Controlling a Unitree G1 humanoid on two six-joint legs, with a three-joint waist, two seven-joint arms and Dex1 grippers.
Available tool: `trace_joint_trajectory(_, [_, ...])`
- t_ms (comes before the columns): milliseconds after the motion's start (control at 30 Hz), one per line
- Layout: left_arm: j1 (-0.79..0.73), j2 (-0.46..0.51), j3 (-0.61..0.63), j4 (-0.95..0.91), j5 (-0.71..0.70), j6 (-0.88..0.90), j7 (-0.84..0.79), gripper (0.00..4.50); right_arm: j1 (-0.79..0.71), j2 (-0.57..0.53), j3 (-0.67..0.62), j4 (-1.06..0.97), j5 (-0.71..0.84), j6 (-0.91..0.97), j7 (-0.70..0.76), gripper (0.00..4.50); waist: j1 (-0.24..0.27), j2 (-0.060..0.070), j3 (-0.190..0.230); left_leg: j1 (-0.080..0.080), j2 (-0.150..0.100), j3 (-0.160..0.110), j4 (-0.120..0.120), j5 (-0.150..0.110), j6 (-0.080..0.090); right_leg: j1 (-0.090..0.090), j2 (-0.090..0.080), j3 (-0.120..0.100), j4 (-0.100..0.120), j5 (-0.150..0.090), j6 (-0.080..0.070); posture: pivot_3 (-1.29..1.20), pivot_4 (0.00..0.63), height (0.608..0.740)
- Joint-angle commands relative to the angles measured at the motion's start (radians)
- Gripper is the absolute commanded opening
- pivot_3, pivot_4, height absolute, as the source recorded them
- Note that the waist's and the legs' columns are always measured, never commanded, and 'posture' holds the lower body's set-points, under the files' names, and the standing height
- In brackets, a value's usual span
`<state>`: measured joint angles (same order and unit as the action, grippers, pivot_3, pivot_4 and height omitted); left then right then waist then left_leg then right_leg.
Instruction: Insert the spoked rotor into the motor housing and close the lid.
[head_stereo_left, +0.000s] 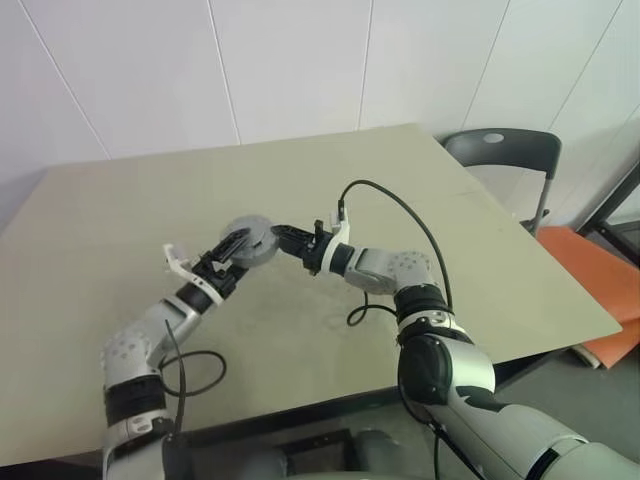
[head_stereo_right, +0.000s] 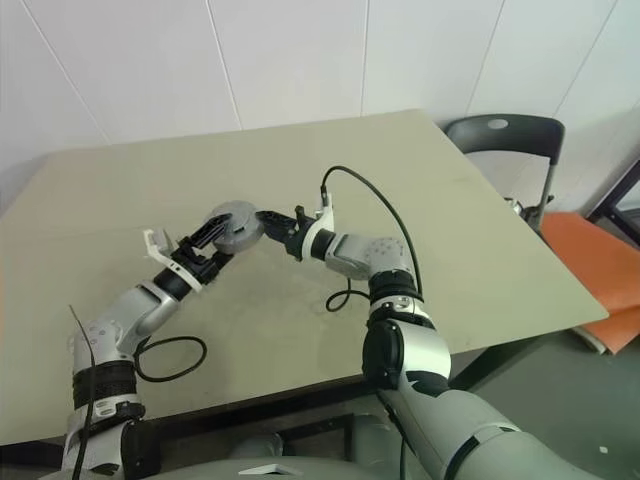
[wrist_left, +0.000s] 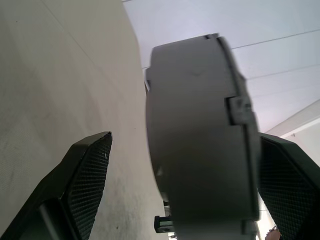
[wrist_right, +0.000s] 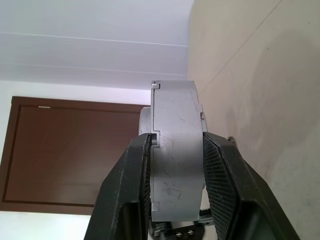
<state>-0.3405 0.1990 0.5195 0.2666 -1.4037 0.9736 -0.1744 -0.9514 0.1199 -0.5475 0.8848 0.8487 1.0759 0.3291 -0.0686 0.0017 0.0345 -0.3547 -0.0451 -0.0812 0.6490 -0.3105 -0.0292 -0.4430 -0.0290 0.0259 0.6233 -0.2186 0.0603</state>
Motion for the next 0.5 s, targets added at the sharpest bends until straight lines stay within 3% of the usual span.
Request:
trace_joint_trajectory(33, [-0.033, 0.004, -0.021, 0.040, 0.081, -0.050, -0.019, 4.07, -0.004, 0.071, -0.006, -0.052, 0.056, -0.004, 0.034, 1.23, 0.001, 0.000, 0.000, 0.000, 0.000, 0.000, 0.000, 0.000, 0.000, 0.000, 0.000, 0.000, 0.000, 0.000, 0.000, 0.00, 0.000, 0.740])
trace_joint_trajectory(233, [-0.035, 0.003, -0.021, 0.032, 0.121, -0.073, -0.060, 2.39, -0.001, 0.071, 0.001, -0.055, 0.059, -0.010, 0.032, 1.23, 0.000, 0.000, 0.000, 0.000, 0.000, 0.000, 0.002, 0.000, 0.000, 0.000, 0.000, 0.000, 0.003, 0.000, 0.000, 0.00, 0.000, 0.740])
trace_joint_trajectory(467, [-0.022, -0.046, -0.035, -0.113, 0.069, -0.065, -0.032, 2.37, 0.003, 0.073, 0.029, -0.068, 0.040, -0.022, 0.047, 1.23, 0.001, 0.000, 0.000, 0.000, 0.000, 0.000, 0.004, 0.000, 0.000, 0.000, 0.000, 0.000, 0.005, 0.000, 0.000, 0.00, 0.000, 0.740])
trace_joint_trajectory(500, [-0.021, -0.054, -0.041, -0.136, 0.056, -0.058, -0.024, 2.37, 0.005, 0.074, 0.036, -0.077, 0.039, -0.024, 0.059, 1.55, 0.001, 0.000, 0.000, 0.000, 0.000, 0.000, 0.004, 0.000, 0.000, 0.000, 0.000, 0.000, 0.006, 0.000, 0.000, 0.00, 0.000, 0.740])
